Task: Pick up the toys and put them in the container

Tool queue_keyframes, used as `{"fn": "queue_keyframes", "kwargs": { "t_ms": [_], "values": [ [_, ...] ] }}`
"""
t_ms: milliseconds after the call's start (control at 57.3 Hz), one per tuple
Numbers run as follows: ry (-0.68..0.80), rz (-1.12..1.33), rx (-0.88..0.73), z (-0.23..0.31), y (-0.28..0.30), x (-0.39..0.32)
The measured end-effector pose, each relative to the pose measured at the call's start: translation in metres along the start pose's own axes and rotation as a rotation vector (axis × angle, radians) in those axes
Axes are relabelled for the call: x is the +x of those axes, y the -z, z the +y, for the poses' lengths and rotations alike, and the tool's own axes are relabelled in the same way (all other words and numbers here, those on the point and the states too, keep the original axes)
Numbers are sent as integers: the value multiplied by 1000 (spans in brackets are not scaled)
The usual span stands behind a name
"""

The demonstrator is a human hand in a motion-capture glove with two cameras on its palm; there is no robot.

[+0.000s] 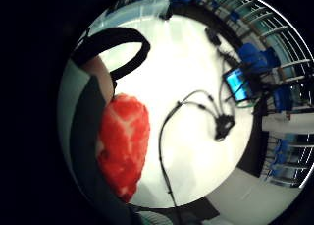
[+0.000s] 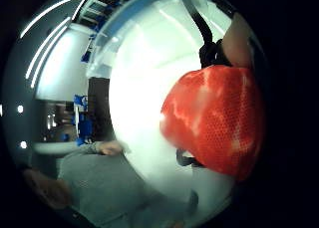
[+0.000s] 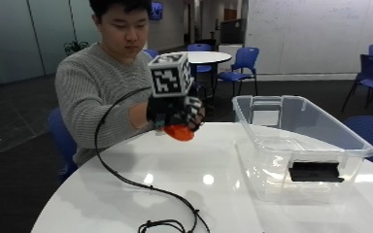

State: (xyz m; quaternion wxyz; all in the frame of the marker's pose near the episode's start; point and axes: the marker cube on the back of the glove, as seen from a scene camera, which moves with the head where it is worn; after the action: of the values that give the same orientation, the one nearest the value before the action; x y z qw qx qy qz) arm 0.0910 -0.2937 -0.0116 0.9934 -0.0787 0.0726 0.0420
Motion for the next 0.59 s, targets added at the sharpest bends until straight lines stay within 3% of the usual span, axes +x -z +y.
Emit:
{"fn": "queue_keyframes", "kwargs": {
  "t_ms": [105,279,367,471,594],
  "values": [
    [58,22,46,2,33,-18],
    [92,4,38,-29,37,-39],
    [129,-50,67,-75,39,-77],
    [66,-78,125,-145,39,-112],
    [27,60,104,-213,22,-133]
  ]
}}
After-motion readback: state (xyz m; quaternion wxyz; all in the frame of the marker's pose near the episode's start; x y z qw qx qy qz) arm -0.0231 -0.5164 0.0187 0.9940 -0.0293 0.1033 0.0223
